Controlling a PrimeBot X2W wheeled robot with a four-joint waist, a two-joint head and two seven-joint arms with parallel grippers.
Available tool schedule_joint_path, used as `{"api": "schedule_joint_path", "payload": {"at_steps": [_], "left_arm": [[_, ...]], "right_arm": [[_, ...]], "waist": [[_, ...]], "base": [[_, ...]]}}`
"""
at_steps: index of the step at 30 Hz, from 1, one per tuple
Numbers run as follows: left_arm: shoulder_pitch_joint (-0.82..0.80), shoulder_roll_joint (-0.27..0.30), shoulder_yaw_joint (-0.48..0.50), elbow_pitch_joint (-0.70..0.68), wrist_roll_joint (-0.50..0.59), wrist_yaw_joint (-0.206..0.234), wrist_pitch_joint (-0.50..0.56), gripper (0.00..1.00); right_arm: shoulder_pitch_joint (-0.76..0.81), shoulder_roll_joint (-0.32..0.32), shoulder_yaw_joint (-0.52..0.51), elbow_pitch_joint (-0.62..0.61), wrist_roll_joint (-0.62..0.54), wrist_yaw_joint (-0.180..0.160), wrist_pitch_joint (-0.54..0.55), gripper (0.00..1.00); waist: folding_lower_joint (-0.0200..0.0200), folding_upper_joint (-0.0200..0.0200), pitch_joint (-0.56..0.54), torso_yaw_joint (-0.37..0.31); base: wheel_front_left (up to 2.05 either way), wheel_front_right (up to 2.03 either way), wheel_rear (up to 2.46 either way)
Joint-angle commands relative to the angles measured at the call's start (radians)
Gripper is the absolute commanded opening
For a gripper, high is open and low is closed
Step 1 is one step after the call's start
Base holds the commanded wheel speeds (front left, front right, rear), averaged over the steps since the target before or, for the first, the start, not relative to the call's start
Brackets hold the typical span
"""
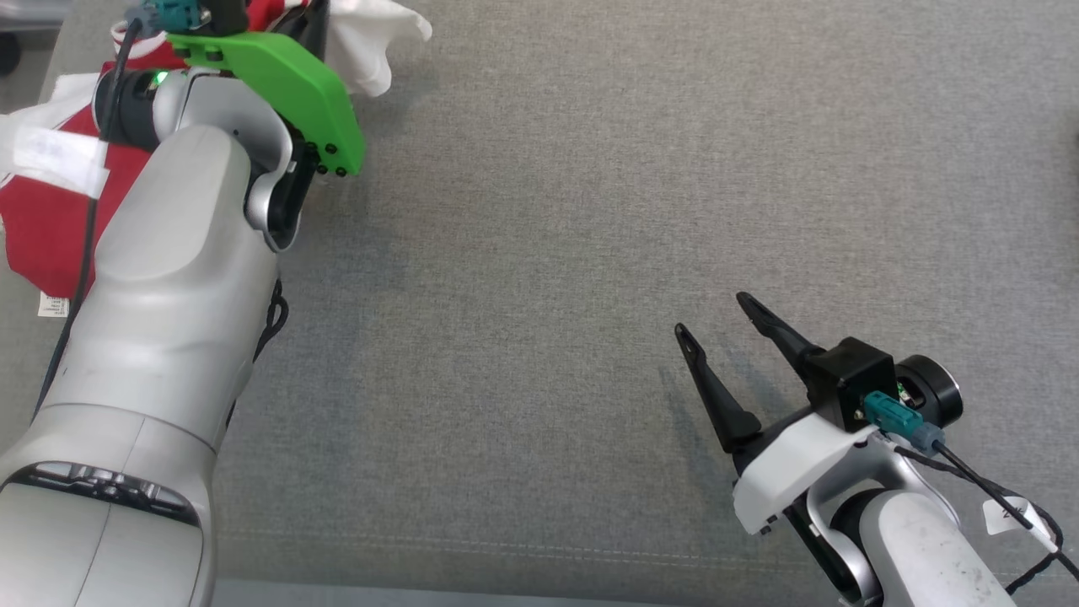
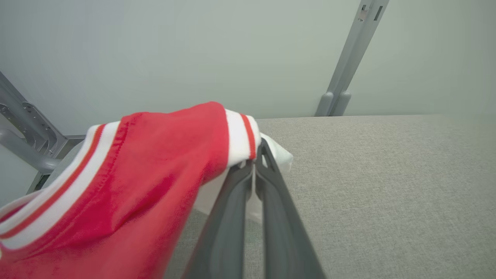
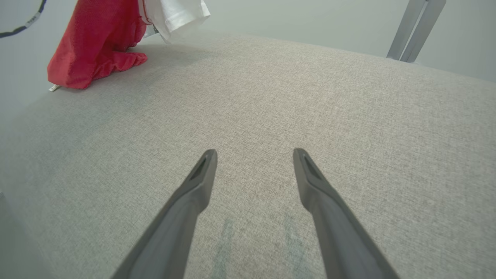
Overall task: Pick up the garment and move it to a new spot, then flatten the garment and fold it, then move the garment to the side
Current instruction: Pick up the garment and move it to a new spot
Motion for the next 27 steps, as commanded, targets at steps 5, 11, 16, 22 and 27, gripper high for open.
{"api": "schedule_joint_path", "payload": {"at_steps": [5, 11, 16, 22, 27], "left_arm": [[-0.051, -0.032, -0.039, -0.058, 0.011, -0.01, 0.009, 0.0], [-0.088, -0.059, -0.089, -0.127, 0.033, -0.014, 0.026, 0.0], [-0.118, -0.083, -0.113, -0.2, 0.02, -0.011, 0.02, 0.0], [-0.131, -0.088, -0.155, -0.333, -0.019, -0.005, -0.007, 0.0], [-0.117, -0.088, -0.179, -0.471, -0.119, 0.028, -0.049, 0.0]], "right_arm": [[0.012, 0.03, 0.014, 0.041, 0.012, 0.0, -0.037, 1.0], [0.0, 0.057, 0.026, 0.09, 0.023, 0.0, -0.081, 1.0], [-0.006, 0.074, 0.042, 0.131, 0.033, 0.0, -0.112, 1.0], [0.013, 0.091, 0.035, 0.176, 0.044, 0.0, -0.148, 1.0], [0.029, 0.095, 0.025, 0.198, 0.036, 0.0, -0.158, 1.0]], "waist": [[0.0, -0.0001, -0.053, -0.094], [0.0, -0.0001, -0.079, -0.204], [0.0, -0.0001, -0.1, -0.304], [0.0, -0.0001, -0.126, -0.395], [0.0, -0.0001, -0.143, -0.416]], "base": [[0.0, 0.0, 0.0], [0.0, 0.0, 0.0], [0.0, 0.0, 0.0], [0.0, 0.0, 0.0], [0.0, 0.0, 0.0]]}}
